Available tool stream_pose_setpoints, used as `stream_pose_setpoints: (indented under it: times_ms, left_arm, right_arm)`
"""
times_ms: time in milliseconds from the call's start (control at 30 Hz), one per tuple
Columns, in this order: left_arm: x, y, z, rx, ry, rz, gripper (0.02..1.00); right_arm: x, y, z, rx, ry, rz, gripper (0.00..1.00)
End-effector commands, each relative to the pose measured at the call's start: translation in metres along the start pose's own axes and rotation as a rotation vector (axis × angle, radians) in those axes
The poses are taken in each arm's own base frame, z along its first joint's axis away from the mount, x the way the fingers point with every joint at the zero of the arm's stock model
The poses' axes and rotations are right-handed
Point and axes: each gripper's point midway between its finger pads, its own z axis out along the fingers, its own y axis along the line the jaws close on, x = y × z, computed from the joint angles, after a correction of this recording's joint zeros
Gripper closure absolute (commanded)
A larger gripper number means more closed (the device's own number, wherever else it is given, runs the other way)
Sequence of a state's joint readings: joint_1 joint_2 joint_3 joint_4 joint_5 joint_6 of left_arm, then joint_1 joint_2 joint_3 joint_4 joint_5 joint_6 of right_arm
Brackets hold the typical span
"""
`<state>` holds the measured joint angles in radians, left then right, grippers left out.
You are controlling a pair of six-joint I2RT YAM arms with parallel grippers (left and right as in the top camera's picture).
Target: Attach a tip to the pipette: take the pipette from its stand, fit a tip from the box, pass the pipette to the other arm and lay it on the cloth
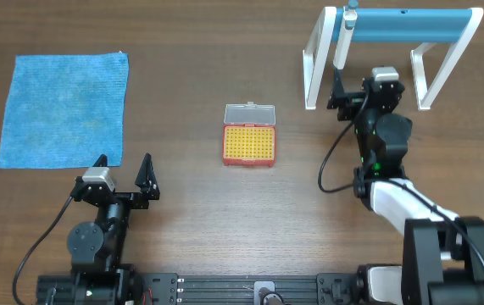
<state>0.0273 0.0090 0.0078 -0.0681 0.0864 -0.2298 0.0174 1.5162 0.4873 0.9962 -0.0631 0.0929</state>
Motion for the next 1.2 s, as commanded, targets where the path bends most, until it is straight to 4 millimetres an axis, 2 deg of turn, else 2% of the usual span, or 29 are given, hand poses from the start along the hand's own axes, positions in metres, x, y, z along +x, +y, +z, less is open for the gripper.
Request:
stream_pose_setpoints:
  times_ms: [33,200,533,800,1067,1200]
  left_arm:
    - [0.002,0.0,0.0,0.001,0.004,0.002,0.053]
    - [0.002,0.0,0.0,0.001,0.004,0.002,0.053]
    - [0.002,0.0,0.0,0.001,0.004,0.002,0.053]
    - [0.002,0.0,0.0,0.001,0.004,0.002,0.053]
    - [0.002,0.0,0.0,0.001,0.004,0.002,0.053]
    - [0.002,0.0,0.0,0.001,0.004,0.002,0.051]
  right_arm:
    - [-0.004,0.013,0.024,-0.04,-0.009,0.006,0.051]
    - [0.0,0.007,0.041,-0.008,0.002,-0.001,0.051]
    - [-0.002,-0.004,0.042,0.026,-0.002,0.0,0.051]
    - [0.001,-0.004,0.042,0.027,0.009,0.0,0.051]
    - [-0.001,-0.005,0.057,0.028,0.001,-0.001,0.051]
    - [0.008,-0.006,0.057,0.03,0.041,0.001,0.051]
